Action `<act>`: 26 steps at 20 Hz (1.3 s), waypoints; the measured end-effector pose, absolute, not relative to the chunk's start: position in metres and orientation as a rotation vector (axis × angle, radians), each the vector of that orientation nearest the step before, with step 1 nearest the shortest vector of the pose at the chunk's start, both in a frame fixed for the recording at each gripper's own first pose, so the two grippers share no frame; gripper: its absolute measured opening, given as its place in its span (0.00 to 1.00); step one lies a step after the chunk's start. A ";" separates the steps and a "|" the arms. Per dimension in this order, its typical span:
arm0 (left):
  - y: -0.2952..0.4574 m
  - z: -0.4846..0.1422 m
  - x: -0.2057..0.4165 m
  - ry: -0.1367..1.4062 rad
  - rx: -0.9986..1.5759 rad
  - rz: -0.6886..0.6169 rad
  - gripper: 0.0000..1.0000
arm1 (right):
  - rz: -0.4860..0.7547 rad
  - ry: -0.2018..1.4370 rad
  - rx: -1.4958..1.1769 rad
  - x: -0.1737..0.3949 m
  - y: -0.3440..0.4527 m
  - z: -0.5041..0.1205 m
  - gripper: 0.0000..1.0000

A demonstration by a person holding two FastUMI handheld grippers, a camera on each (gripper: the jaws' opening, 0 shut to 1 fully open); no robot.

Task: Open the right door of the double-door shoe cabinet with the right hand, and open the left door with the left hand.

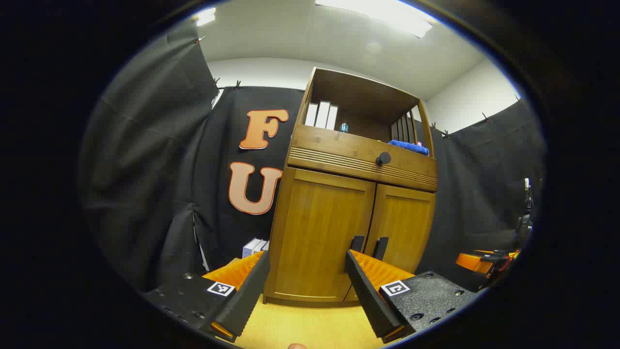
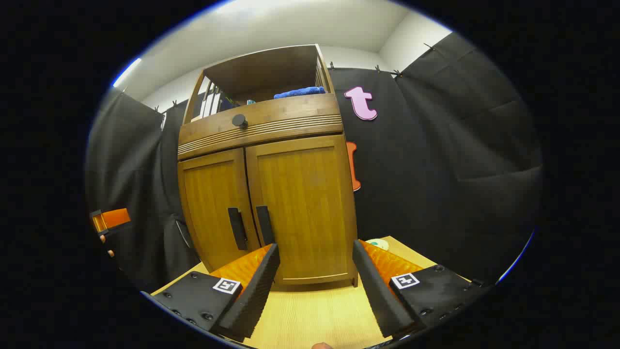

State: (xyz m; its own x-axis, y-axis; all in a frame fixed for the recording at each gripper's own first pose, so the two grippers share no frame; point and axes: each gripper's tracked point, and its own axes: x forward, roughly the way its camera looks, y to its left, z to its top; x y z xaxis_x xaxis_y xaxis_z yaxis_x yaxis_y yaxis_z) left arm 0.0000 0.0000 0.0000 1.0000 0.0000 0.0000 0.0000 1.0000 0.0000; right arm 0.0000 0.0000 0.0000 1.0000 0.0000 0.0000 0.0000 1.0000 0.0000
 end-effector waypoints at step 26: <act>-0.028 0.007 -0.002 0.009 0.032 -0.031 0.92 | 0.022 0.019 0.024 -0.005 -0.006 -0.002 0.98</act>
